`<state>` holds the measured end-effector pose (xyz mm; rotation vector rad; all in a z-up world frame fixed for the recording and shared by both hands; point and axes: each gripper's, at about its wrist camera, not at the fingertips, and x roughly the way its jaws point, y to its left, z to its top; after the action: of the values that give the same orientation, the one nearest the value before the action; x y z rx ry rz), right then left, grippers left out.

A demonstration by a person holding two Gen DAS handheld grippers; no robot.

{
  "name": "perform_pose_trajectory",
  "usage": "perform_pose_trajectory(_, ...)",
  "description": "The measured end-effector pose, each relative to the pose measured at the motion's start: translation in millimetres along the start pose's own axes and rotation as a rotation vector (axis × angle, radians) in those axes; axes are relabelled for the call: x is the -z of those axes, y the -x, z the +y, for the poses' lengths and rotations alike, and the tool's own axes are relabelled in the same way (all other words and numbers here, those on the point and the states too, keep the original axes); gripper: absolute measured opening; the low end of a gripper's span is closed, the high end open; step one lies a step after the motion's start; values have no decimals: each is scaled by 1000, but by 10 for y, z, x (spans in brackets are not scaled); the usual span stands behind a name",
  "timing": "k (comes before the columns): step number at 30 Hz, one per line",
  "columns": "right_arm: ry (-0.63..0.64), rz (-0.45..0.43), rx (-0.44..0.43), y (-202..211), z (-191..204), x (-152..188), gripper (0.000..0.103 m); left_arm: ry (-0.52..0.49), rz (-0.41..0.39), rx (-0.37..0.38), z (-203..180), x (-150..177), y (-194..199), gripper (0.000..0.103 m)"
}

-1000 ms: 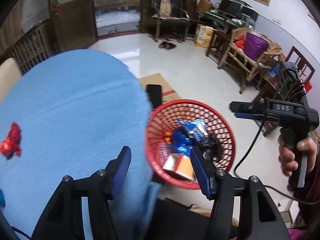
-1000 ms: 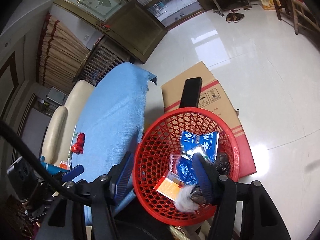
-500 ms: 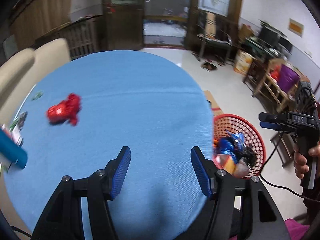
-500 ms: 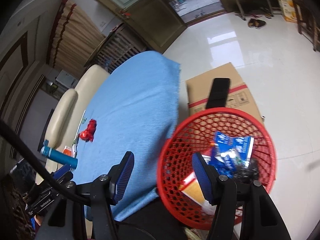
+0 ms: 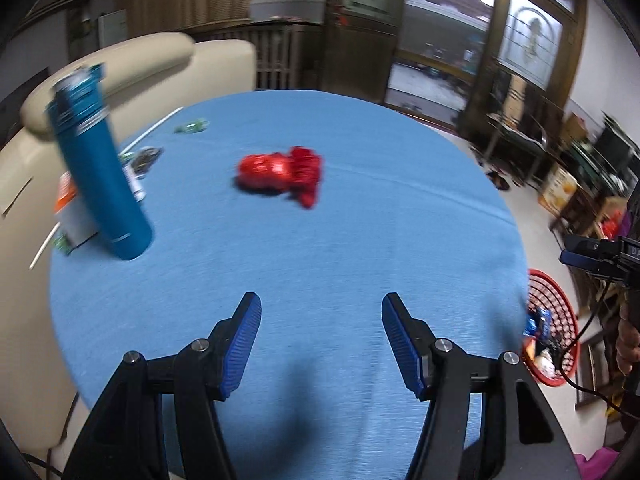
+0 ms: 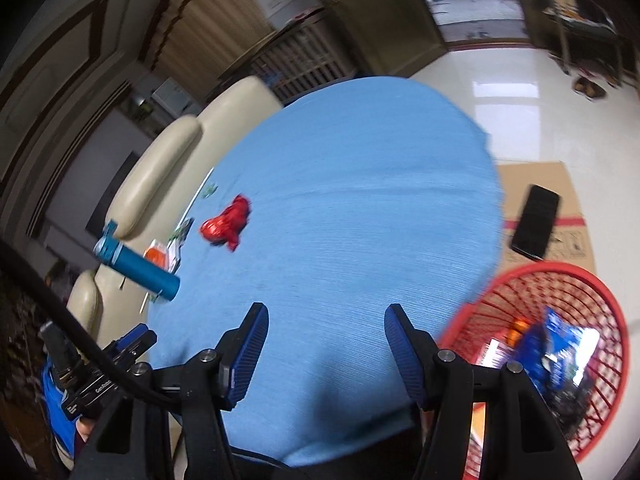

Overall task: Collect trash
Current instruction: 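Move both open tools back over the table toward the red bags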

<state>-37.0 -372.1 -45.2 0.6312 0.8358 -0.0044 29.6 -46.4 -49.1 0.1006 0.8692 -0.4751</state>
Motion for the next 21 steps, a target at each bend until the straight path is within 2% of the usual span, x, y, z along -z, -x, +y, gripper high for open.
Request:
perform_pose_trajectory(10, 161, 50, -54, -696, 869, -264, 64, 103, 6, -33, 527, 168, -37, 64)
perform_pose_trajectory(16, 185, 76, -82, -1215, 1214, -472, 64, 153, 25, -34, 735, 261, -107, 64)
perform_pose_trajectory(21, 194, 111, -62, -1718, 1406, -660, 64, 188, 42, -40, 911, 331, -169, 64)
